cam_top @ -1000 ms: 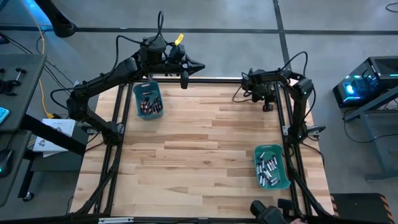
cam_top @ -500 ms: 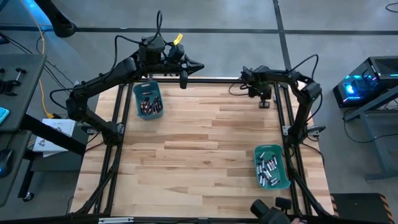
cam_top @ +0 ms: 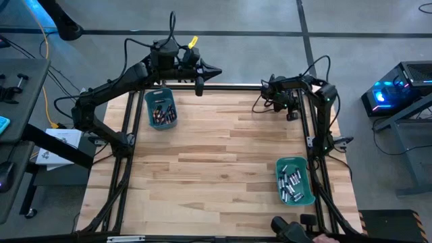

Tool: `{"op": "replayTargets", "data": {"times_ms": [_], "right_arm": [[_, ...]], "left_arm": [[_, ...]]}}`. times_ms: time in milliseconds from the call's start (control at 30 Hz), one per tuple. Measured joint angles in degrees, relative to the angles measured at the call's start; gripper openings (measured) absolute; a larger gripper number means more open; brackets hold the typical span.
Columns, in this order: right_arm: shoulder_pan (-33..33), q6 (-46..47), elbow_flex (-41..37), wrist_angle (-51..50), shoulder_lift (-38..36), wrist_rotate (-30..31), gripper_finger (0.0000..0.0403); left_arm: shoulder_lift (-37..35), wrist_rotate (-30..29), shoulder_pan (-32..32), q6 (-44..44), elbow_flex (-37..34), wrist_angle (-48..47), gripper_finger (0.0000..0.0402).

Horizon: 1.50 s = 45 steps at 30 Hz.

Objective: Sort batteries
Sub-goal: Put the silver battery into the green bin

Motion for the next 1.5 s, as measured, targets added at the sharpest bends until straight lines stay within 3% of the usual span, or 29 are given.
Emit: {"op": "replayTargets", "data": {"times_ms": [267, 533, 633, 767, 900, 1033, 1100, 1233, 1333, 1500], "right_arm": [[0.08, 0.89, 0.39, 2.37, -0.13, -1.96, 0.0], [4.71, 6.59, 4.59, 4.66, -11.26, -25.9, 0.0], [4.51, 6.88, 4.65, 5.84, -15.33, -26.92, 0.0], [1.71, 19.6, 4.56, 7.5, -17.03, -28.22, 0.0003], [-2.44, 32.37, 4.59, 7.19, -17.63, -37.38, 0.0043], [-5.85, 42.05, 3.55, 11.22, -17.64, -48.43, 0.0129], [-6.22, 45.8, 2.7, 15.1, -17.63, -48.09, 0.0177], [-4.72, 54.63, 1.79, 22.73, -17.63, -36.59, 0.0236], [-4.19, 60.34, 1.57, 27.78, -16.42, -36.06, 0.0241], [-3.09, 63.71, 1.53, 29.49, -11.51, -38.17, 0.0206]], "left_arm": [[0.0, -0.02, -0.17, -2.37, 0.0, -0.09, 0.0], [0.0, -0.11, -0.11, -2.35, 0.0, 0.75, 0.0], [0.0, -0.13, 0.04, -2.37, 0.0, 1.84, 0.0], [0.0, -0.15, 0.09, -1.91, -0.01, 2.14, 0.0], [0.0, -0.17, 0.09, -1.93, 0.0, 2.05, 0.0], [0.0, -0.22, 0.07, -1.93, 0.0, 1.77, 0.0], [0.0, -0.24, 0.02, -1.93, 0.0, 1.48, 0.0], [0.0, -0.22, 0.02, -1.93, 0.0, 1.37, 0.0], [0.0, -0.24, 0.02, -1.89, 0.0, 1.37, 0.0], [0.0, -0.22, 0.02, -1.87, 0.0, 1.36, 0.0]]}}
